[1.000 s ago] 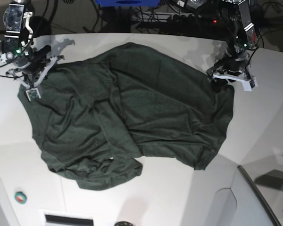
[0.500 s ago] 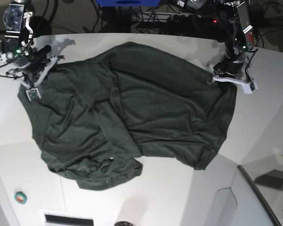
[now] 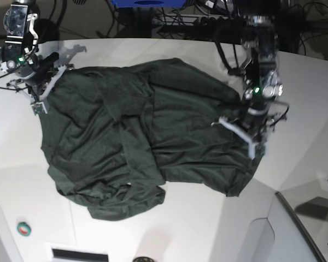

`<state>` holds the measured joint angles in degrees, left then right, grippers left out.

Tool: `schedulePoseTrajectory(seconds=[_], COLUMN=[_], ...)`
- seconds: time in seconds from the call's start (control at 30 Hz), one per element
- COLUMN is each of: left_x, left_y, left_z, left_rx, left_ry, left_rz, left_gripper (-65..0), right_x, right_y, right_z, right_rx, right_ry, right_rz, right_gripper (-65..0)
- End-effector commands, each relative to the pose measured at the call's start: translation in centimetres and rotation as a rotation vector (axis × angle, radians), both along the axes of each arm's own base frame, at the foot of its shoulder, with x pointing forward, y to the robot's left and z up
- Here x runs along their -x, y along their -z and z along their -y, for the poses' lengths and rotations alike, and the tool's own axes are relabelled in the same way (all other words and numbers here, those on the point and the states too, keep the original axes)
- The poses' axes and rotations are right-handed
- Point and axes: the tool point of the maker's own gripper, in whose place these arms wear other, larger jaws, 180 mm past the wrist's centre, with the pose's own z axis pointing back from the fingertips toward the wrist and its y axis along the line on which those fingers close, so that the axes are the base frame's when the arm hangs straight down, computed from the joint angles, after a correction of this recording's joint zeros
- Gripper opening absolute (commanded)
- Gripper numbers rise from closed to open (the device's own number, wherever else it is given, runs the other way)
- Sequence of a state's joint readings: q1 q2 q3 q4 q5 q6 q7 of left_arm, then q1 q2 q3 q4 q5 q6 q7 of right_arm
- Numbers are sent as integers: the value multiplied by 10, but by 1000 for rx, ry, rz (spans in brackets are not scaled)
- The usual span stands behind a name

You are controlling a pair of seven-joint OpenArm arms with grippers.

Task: Layout the t-shirt on the table in an organized manner, then fold the t-shirt properly
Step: 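Reach the left gripper into the shirt's middle and grasp a fold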

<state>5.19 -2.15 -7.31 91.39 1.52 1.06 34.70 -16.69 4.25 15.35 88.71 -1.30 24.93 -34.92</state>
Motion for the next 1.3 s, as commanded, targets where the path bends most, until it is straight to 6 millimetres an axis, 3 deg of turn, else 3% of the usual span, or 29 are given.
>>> schedulePoseTrajectory(seconds=[0.0, 0.23, 0.33, 0.4, 0.43, 0.6, 0.67, 0.73, 0.9, 1.07, 1.1, 1.17, 1.27], left_x=[-14, -43, -42, -41, -41, -43, -41, -47, -37, -11, -6, 1, 2], left_y=[-7, 33, 53, 56, 55, 50, 43, 24, 1, 12, 15, 20, 29], left_z=[7, 52, 57, 57, 57, 58, 60, 64, 63, 9, 2, -12, -18], left_rx=[-16, -138, -165, -162, -162, -160, -157, -154, -163, -157, -156, -155, -146], left_ry=[24, 199, 231, 230, 230, 231, 233, 236, 238, 99, 78, 41, 25], left_rz=[15, -156, -224, -234, -232, -215, -186, -127, -59, -102, -112, -125, -104], left_gripper=[-650, -650, -650, -650, -619, -326, -255, -230, -230, -240, -265, -382, -530], right_x=[-9, -9, -9, -9, -9, -9, -9, -9, -9, -9, -9, -9, -9], right_y=[-8, -7, -7, -7, -7, -7, -8, -8, -8, -8, -8, -8, -7], right_z=[3, 3, 3, 3, 3, 3, 3, 3, 3, 3, 3, 3, 1], right_rx=[4, 4, 4, 4, 4, 4, 4, 4, 4, 4, 4, 4, 0], right_ry=[-2, -2, -2, -2, -2, -2, -2, -2, -2, -2, -2, -2, 0], right_rz=[37, 35, 35, 35, 35, 35, 37, 37, 37, 37, 37, 37, 37], right_gripper=[-648, -648, -648, -648, -648, -648, -648, -648, -648, -648, -648, -648, -648])
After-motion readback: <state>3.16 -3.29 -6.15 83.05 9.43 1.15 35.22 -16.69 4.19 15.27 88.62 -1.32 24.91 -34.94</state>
